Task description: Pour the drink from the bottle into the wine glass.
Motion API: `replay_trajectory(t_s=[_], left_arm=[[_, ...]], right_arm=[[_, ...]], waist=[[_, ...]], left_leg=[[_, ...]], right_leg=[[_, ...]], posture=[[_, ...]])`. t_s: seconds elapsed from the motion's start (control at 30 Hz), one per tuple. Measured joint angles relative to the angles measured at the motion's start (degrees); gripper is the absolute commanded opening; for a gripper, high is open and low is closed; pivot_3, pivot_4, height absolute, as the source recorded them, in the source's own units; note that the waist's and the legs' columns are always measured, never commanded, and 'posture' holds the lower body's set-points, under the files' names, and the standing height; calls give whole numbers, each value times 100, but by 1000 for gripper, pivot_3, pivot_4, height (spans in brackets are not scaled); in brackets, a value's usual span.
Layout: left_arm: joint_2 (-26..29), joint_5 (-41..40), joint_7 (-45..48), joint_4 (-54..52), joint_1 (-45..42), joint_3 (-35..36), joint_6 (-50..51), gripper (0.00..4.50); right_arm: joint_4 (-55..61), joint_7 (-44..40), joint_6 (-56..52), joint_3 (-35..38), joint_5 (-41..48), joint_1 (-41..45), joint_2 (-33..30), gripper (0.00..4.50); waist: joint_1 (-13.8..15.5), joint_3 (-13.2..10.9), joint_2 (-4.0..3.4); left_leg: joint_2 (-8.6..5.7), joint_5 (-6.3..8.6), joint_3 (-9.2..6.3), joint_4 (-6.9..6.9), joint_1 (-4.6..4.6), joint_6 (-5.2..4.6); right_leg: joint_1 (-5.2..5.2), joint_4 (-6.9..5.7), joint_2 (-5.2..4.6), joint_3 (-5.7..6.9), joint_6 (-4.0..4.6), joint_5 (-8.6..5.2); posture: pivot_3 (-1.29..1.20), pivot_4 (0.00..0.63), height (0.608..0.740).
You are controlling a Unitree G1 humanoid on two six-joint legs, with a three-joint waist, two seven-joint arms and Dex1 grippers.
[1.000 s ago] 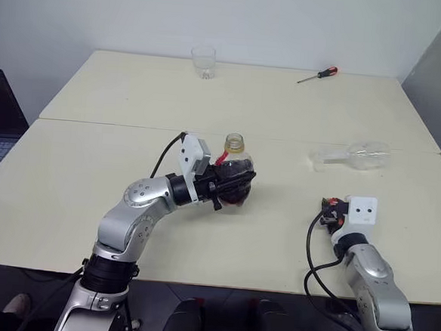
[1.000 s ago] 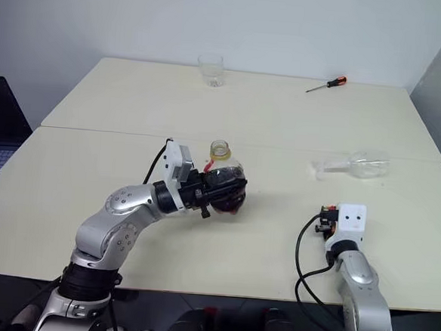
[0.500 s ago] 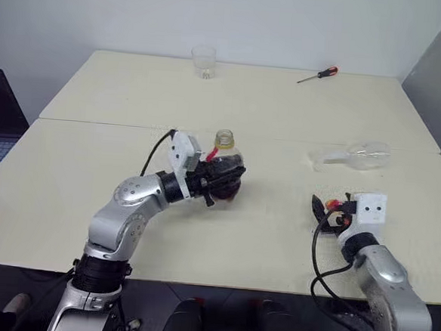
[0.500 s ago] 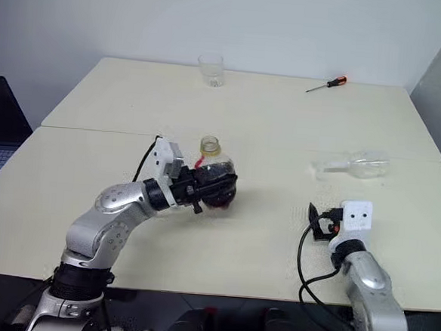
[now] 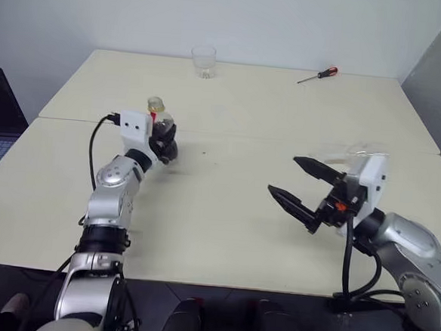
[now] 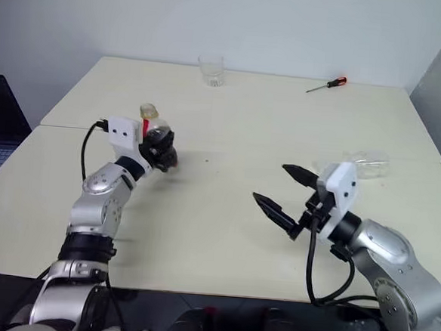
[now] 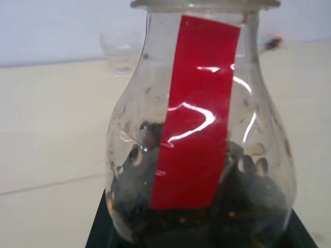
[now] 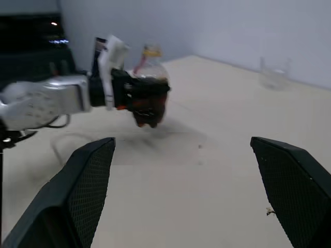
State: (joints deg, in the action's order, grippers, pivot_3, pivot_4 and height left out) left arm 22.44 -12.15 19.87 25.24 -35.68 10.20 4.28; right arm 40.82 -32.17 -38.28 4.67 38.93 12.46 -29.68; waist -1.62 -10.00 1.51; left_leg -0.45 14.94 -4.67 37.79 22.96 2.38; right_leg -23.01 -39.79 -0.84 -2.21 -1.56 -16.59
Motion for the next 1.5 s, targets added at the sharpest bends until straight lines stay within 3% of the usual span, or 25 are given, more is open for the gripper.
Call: replay_trajectory(t_s=[0.27, 0.77, 1.1, 1.27, 1.5], left_arm=[[241, 319, -195, 1770, -357, 211, -1429, 1392], [244, 301, -430, 2716, -662, 552, -2105, 1392], [68, 110, -590, 2554, -518, 657, -2055, 4482], [66, 14, -676, 1871, -123, 703, -1778, 4482], [53, -328, -784, -287, 1192, 802, -618, 4482]], right_arm=[[-806, 149, 183, -741, -486, 676, 443, 4471], [-854, 236, 287, -928, -1003, 555, 479, 4471], [-979, 228, 298, -915, -1082, 585, 479, 4500], [-979, 224, 298, -869, -1071, 588, 467, 4500], [-718, 226, 209, -626, -977, 216, 295, 4500]], waist=[[10, 1, 5], [0, 4, 20], [-4, 5, 21], [-6, 5, 21], [-5, 6, 21]], left_leg=[[-4, 0, -9, 3, 7, 1], [-3, 0, -12, 5, 9, 1], [-2, 0, -11, 5, 7, 1], [-1, 0, -10, 4, 6, 1], [3, 0, -12, 4, 6, 2]], right_leg=[[-14, -5, -26, -4, 0, 1], [-16, -10, -27, -1, 0, 1], [-16, -11, -27, -4, 0, 1], [-16, -12, -28, -5, 0, 1], [-15, -12, -31, -9, 0, 1]], posture=[[0, 150, 740], [0, 150, 740], [0, 150, 740], [0, 150, 740], [0, 150, 740]])
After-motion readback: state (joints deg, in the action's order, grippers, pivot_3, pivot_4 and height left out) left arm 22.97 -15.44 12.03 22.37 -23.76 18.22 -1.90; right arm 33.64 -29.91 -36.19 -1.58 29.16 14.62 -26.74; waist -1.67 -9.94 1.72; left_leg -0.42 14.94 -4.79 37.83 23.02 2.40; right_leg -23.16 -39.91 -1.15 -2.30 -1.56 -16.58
